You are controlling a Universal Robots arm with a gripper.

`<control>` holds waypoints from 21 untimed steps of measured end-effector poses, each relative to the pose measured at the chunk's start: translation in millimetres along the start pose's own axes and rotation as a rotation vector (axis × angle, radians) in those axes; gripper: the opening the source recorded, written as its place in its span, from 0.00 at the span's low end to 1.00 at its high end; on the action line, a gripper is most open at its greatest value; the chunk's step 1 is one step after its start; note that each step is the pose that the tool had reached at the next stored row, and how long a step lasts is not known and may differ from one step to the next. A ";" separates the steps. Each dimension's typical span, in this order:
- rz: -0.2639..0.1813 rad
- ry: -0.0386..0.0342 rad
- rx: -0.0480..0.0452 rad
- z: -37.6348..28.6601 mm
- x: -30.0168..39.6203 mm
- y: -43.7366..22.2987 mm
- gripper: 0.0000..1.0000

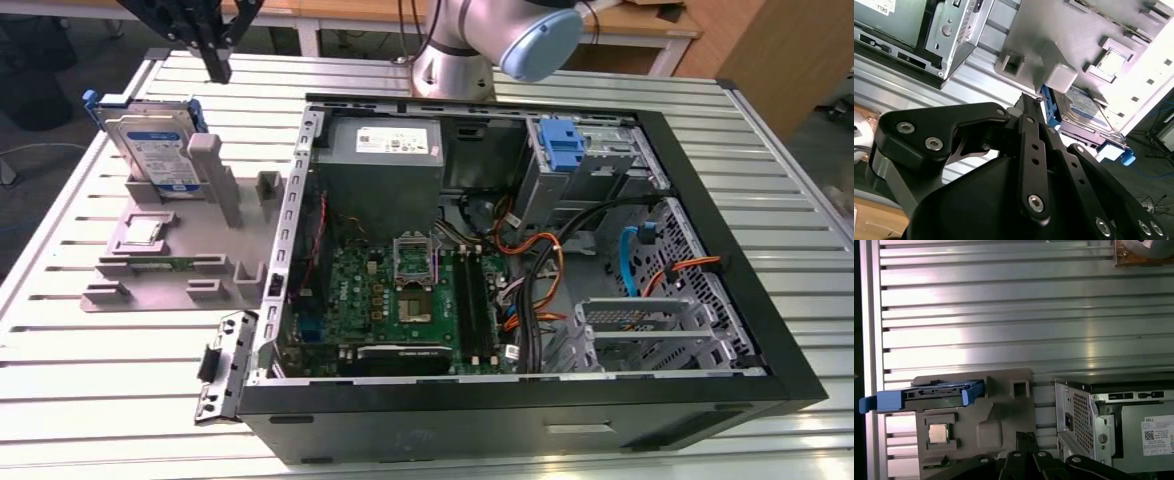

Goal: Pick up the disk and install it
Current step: 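Reach for the disk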

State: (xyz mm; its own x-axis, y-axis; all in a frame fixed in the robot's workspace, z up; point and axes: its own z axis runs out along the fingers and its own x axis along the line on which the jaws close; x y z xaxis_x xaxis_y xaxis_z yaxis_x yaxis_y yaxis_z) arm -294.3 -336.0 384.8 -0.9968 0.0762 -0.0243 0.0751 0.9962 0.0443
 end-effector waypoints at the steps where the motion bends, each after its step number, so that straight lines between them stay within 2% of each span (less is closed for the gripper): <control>1: 0.000 0.0000 0.0000 0.1 1.9 0.3 0.11; 9: 0.000 0.0000 0.0000 1.3 18.2 0.0 0.11; 16: 0.000 0.0002 0.0000 2.7 44.9 -0.9 0.11; 21: 0.000 0.0003 0.0000 4.4 59.1 -0.1 0.11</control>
State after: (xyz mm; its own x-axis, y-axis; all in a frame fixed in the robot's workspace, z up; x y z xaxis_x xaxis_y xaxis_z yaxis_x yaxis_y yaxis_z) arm -353.0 -331.4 379.0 -0.9968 0.0763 -0.0241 0.0752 0.9962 0.0443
